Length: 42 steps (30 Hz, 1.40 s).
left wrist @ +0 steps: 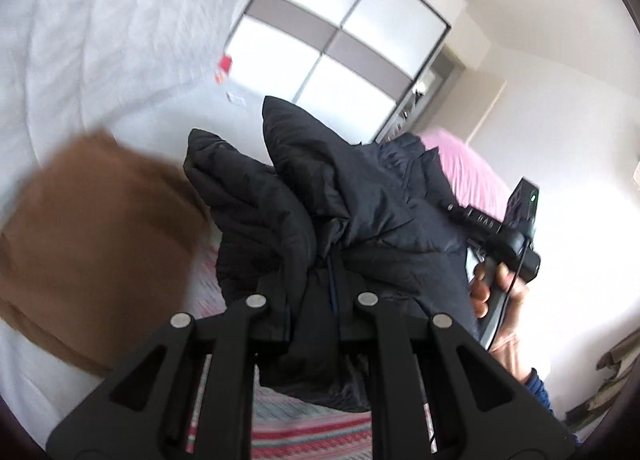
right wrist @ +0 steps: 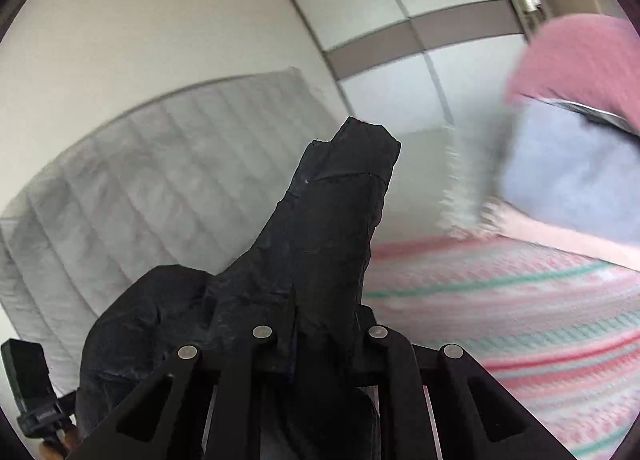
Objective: Fold large clothes
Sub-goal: 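Lift the jacket bundle with both tools and carry it toward the grey headboard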
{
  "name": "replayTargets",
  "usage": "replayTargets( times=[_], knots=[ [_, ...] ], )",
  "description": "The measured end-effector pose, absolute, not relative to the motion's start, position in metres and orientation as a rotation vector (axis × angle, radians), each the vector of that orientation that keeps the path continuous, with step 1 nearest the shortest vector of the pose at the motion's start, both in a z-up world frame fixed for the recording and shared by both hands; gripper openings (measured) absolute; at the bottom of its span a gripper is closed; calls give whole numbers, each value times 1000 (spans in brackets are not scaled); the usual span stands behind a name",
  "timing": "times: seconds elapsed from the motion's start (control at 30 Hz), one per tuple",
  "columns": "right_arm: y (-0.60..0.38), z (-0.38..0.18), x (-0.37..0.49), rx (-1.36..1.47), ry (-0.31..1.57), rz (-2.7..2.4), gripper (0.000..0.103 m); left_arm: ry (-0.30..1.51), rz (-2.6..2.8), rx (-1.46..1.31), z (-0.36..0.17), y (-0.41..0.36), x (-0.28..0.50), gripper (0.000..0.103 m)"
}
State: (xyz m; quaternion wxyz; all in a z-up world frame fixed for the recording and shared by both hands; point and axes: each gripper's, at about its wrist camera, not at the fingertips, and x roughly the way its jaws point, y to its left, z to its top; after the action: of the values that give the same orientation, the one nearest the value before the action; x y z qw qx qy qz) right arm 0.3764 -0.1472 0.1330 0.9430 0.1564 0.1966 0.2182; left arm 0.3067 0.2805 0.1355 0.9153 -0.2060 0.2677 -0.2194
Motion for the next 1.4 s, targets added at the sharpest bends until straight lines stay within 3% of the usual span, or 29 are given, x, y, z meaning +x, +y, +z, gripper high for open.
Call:
replayTargets(
  times=[0.23, 0.43, 0.57, 0.63, 0.8, 1.07, 1.13, 1.2, 1.27, 1.4],
  knots=[
    [-21, 140, 427, 352, 417, 614, 14, 472, -253, -338, 190, 384, 318, 15],
    [83, 66, 474, 354, 552, 676, 14, 585, -27, -320, 131, 451, 347, 16],
    [95, -4, 501, 373, 641, 571, 20, 773, 113, -332, 49, 483, 384, 18],
    [80, -23, 512, 496, 660, 616, 25, 776, 71, -418, 22, 495, 387, 20],
    [84, -11, 510, 362, 668, 601, 26, 741, 109, -304, 23, 478, 382, 22],
    [68, -17, 501, 370, 670, 505, 27, 765, 134, -239, 34, 470, 407, 24],
    [67, -17, 506, 408, 701, 508, 31, 764, 150, -239, 35, 469, 404, 25],
    [65, -13, 506, 406, 713, 516, 40, 757, 166, -240, 35, 471, 401, 34],
    [59, -10, 503, 405, 704, 514, 58, 749, 181, -246, 39, 476, 390, 38],
    [39, -8, 489, 433, 683, 507, 62, 728, 228, -262, 59, 484, 371, 38]
  ],
)
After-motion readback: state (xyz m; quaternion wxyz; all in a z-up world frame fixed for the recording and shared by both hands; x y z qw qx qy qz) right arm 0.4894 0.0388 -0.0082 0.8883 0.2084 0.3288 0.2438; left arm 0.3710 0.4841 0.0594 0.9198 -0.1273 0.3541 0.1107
